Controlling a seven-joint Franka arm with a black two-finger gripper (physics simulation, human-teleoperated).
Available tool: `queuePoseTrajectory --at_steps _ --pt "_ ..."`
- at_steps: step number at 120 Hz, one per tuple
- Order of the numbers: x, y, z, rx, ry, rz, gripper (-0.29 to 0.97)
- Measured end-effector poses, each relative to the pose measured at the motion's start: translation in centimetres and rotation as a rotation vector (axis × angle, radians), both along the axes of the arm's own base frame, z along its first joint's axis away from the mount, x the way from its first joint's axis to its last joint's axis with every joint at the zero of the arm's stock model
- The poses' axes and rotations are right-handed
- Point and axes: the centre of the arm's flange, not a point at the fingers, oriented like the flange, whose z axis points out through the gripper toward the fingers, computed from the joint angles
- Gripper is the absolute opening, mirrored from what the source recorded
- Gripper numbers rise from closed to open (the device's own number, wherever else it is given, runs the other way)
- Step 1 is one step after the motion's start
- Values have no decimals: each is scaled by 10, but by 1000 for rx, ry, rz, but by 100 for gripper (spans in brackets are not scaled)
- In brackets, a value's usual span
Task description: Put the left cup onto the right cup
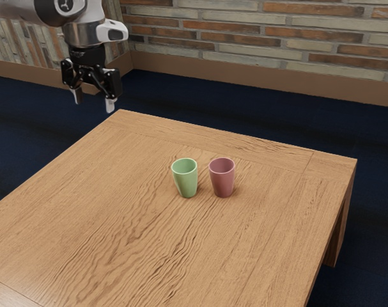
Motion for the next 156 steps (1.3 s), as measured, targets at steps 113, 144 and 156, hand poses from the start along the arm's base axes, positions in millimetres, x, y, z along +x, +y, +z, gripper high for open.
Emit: queuePoseTrajectory --at_steps 113,144,156 --pt "148 35 -111 -11 2 48 68" --pt "170 27 -174 -19 39 34 68" --pt "175 25 -199 -25 59 34 68"
